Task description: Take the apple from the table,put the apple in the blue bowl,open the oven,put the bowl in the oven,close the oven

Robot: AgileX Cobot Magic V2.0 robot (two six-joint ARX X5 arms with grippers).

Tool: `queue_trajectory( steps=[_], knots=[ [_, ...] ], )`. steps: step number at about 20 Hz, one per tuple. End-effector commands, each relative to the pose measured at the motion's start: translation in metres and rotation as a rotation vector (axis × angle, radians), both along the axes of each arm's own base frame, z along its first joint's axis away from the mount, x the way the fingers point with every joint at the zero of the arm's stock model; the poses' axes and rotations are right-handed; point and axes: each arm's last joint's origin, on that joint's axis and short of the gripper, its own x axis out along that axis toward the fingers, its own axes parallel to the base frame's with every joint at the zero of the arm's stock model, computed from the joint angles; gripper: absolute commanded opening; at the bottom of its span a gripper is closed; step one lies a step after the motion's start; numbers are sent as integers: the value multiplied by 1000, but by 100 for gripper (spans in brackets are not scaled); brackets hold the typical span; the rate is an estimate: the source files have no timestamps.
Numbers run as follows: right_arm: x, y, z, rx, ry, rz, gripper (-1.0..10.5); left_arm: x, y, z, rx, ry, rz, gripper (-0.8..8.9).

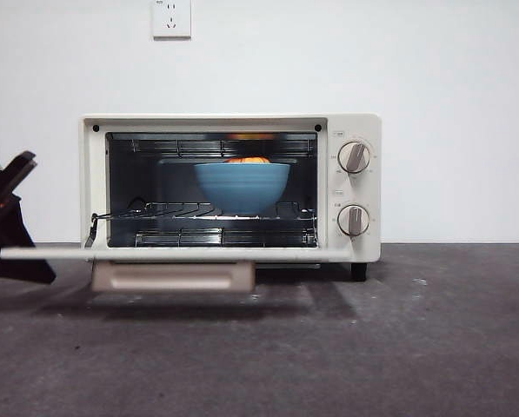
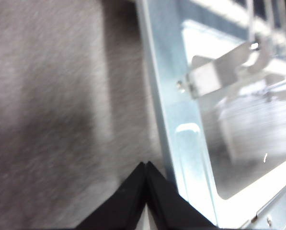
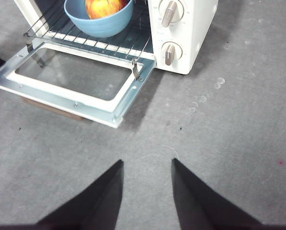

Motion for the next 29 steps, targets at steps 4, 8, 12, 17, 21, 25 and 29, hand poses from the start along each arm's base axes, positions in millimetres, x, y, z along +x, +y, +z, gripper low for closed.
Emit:
queue_trajectory(
  steps=[4, 8, 12, 17, 21, 25, 29],
  knots=[
    [0, 1, 2, 12, 1, -3, 159, 14, -1, 13, -186, -70, -6, 6],
    [0, 1, 2, 12, 1, -3, 159, 25, 0, 26, -251, -160, 33, 6],
    [0, 1, 1, 15, 3, -5, 159, 33, 1, 40, -280, -270, 76, 6],
    [0, 1, 1, 17, 4, -6, 159, 37, 3, 47, -283, -318, 114, 6],
    [0, 1, 2, 9, 1, 10, 159, 27, -1, 62, -248, -336, 88, 7],
    [2, 5, 7, 39, -49, 65, 159, -6, -16, 98, -67, -399, 84, 7],
    [5, 10, 17, 102, -147, 139, 159, -56, -38, 134, 119, -466, 35, 7]
  ],
)
